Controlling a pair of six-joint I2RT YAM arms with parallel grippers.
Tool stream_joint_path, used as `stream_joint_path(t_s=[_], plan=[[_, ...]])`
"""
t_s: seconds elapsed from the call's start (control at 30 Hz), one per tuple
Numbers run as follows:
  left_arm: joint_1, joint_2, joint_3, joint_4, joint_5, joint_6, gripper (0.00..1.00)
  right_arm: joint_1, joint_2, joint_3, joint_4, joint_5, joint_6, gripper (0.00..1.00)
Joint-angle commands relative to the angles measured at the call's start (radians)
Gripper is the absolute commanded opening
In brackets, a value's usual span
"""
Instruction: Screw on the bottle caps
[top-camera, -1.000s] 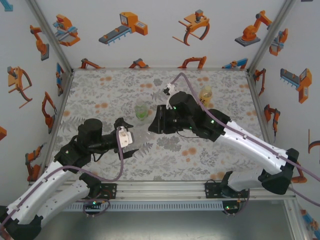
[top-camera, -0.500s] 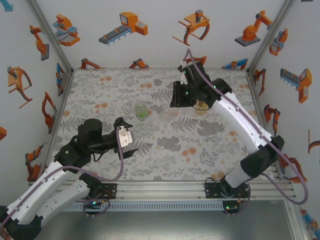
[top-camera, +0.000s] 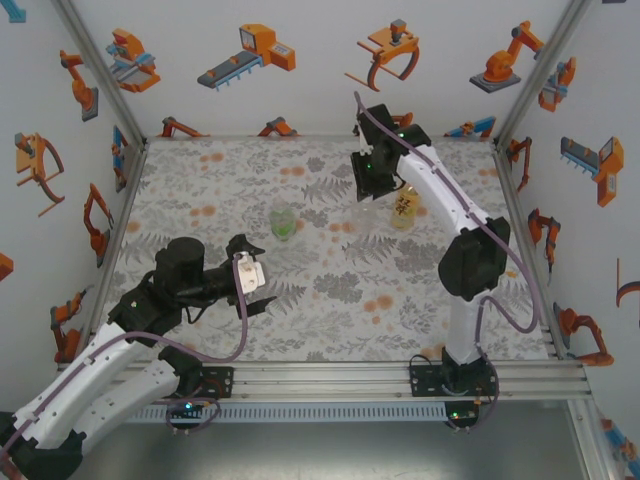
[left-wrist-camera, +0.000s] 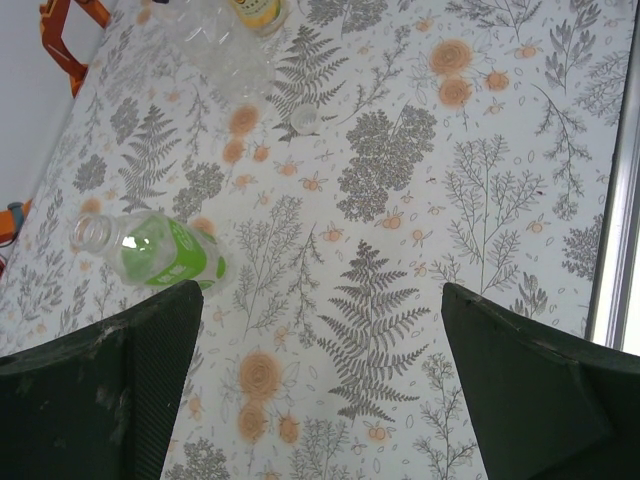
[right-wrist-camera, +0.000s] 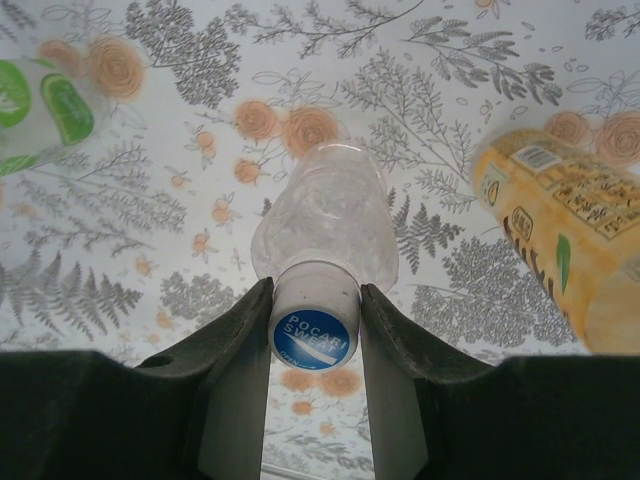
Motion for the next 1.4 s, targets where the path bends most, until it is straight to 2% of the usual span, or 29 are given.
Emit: stream_joint_path(t_s=[0.0,0.2,0.43,0.63,0.8,0.97,1.2,1.37], plan=[[-0.003,-0.004,0.014,0.016,-0.001,-0.015,0.97,-0.005,0.009,0.010,0.063,0.036,-0.022,0.06],[-0.004,-0.004,0.014,0.015,-0.001,-0.016,0.97,-0.005,0.019,-0.037,0.150,0.026,-0.013,0.06],[-0.004,-0.001,0.016,0.014,0.004,-0.017,0.97,-0.005,0.062,-0.023,0.132,0.010,-0.009,0.10],[-0.003,-0.008,0.016,0.012,-0.001,-0.016,0.97,-0.005,0.081,-0.015,0.123,0.006,-0.007,0.19],[-0.004,-0.008,0.016,0.011,-0.004,-0.017,0.97,-0.002,0.079,0.008,0.105,0.008,-0.004,0.43],[-0.003,-0.006,0.016,0.011,-0.004,-0.017,0.97,-0.001,0.045,0.040,0.094,0.017,-0.004,0.56],[-0.004,-0.004,0.014,0.034,-0.041,-0.053,0.97,0.009,-0.003,0.071,0.081,0.021,-0.011,0.59],[0.003,-0.009,0.008,0.084,-0.127,-0.134,0.97,0.052,-0.053,0.066,0.117,-0.009,-0.041,0.59]])
